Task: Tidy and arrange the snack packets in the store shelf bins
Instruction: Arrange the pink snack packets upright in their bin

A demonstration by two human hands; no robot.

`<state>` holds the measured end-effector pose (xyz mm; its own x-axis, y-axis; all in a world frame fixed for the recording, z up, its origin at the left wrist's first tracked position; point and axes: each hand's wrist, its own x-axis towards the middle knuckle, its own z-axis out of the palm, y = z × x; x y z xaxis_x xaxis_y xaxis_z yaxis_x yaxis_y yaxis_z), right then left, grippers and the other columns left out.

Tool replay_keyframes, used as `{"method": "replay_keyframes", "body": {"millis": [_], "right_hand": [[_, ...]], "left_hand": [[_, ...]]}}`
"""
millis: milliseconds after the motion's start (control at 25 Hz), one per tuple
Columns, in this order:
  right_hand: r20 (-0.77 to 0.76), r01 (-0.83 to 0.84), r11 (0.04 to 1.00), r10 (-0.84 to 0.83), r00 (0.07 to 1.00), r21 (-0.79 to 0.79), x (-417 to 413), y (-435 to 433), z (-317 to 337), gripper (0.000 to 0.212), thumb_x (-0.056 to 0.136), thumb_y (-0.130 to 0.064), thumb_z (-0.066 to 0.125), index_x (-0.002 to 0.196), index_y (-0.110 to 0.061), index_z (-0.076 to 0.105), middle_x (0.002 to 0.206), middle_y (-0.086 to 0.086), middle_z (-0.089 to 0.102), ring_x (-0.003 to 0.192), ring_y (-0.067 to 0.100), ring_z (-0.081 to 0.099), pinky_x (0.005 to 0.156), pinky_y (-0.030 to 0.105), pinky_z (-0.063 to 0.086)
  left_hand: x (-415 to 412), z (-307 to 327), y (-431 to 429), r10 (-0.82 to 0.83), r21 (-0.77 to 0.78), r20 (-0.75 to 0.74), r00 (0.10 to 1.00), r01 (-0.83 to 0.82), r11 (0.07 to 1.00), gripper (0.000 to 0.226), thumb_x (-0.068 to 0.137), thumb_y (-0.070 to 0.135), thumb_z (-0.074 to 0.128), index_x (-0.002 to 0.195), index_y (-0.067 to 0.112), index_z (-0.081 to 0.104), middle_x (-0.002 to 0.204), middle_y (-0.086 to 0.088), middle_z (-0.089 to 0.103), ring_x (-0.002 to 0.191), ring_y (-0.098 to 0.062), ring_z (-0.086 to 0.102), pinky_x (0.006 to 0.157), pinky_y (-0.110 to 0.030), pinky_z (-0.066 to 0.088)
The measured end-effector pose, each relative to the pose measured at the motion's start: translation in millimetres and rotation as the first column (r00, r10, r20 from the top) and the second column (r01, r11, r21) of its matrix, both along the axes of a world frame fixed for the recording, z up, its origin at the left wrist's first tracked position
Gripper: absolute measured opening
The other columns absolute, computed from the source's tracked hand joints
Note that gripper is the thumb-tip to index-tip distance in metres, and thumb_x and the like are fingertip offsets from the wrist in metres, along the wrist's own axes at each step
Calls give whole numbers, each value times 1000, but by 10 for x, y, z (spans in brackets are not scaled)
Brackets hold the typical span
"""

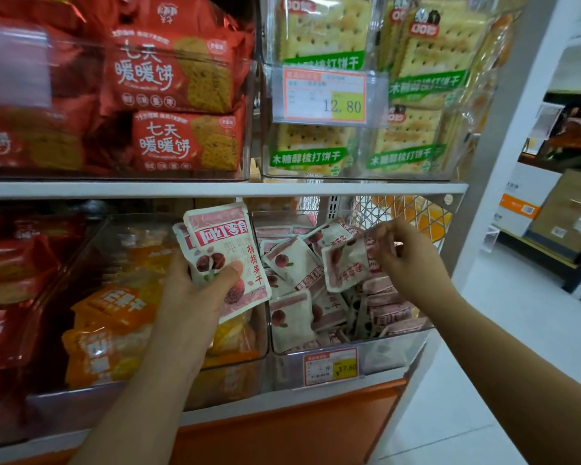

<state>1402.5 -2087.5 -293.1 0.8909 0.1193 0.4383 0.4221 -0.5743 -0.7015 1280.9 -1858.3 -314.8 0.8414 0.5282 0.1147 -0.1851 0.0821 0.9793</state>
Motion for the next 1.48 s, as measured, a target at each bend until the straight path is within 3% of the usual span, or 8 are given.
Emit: {"method": "replay_keyframes", "body": {"millis": [120, 320, 520, 640, 760, 920, 1040, 1480], "right_hand": [[-105, 116, 966, -93, 990, 233, 118, 33, -94, 19, 90, -3, 53, 86, -15, 67, 91, 5, 68, 66, 14, 59, 61, 18, 52], [-357, 318, 787, -134, 925, 528, 304, 276, -86, 31, 90, 0, 54, 117, -13, 59, 78, 0, 64, 43, 11, 58, 36, 21, 46], [-382, 270, 911, -140, 913, 312, 375, 256, -143, 41, 86, -9, 62, 126, -12, 53, 111, 13, 61, 79, 31, 66, 58, 35, 53], [-192, 240, 958, -268, 944, -156, 345, 174, -180, 48, 90, -16, 54, 137, -13, 44, 141, 30, 35, 112, 38, 53, 93, 38, 46], [-69, 166, 779, -259, 964, -604, 295, 172, -104, 45, 90, -28, 54, 135, -28, 46, 154, 3, 19, 112, 31, 55, 78, 32, 48], [98, 126, 455, -85, 992, -881, 355, 248, -89, 51, 95, -49, 33, 142, -30, 34, 151, -1, 29, 133, 26, 30, 103, 42, 29], [31, 49, 367, -56, 998, -929, 500, 217, -84, 52, 98, -44, 27, 146, -26, 22, 153, 2, 25, 135, 27, 30, 106, 45, 28], [54, -80, 607, 199, 978, -790, 195, 405, -89, 49, 92, -46, 44, 139, -30, 38, 142, -1, 45, 126, 22, 45, 106, 40, 34]], "left_hand": [[-11, -3, 6, 10, 6, 0, 1000, -10, 1000, 38, 82, 20, 69, 117, 26, 56, 112, 9, 66, 101, -13, 63, 73, -28, 51], [20, -19, 33, 10, 2, -8, 1000, -10, 1000, 38, 81, 22, 70, 116, 30, 56, 113, 10, 66, 102, -16, 64, 78, -33, 53], [30, -13, 82, 11, 14, -28, 1000, -11, 1000, 36, 81, 27, 70, 114, 33, 56, 111, 13, 66, 101, -13, 63, 77, -34, 53], [38, -11, 75, 15, 2, -15, 1000, -15, 1000, 35, 82, 25, 70, 113, 33, 56, 107, 16, 65, 96, -8, 63, 68, -26, 50], [34, 0, 37, 8, 7, -14, 1000, -8, 1000, 36, 83, 23, 69, 115, 32, 55, 106, 18, 64, 92, -3, 61, 63, -19, 46], [34, 14, 18, 8, 4, -19, 1000, -8, 1000, 35, 83, 21, 69, 115, 29, 55, 105, 17, 65, 92, -5, 63, 62, -18, 46], [37, 17, 39, 18, 11, -27, 999, -18, 1000, 34, 83, 21, 68, 113, 30, 55, 104, 17, 65, 91, -5, 62, 63, -20, 47], [50, 18, 46, 17, 31, -35, 999, -16, 999, 38, 82, 24, 68, 117, 32, 54, 113, 13, 64, 102, -12, 62, 67, -22, 47]]}}
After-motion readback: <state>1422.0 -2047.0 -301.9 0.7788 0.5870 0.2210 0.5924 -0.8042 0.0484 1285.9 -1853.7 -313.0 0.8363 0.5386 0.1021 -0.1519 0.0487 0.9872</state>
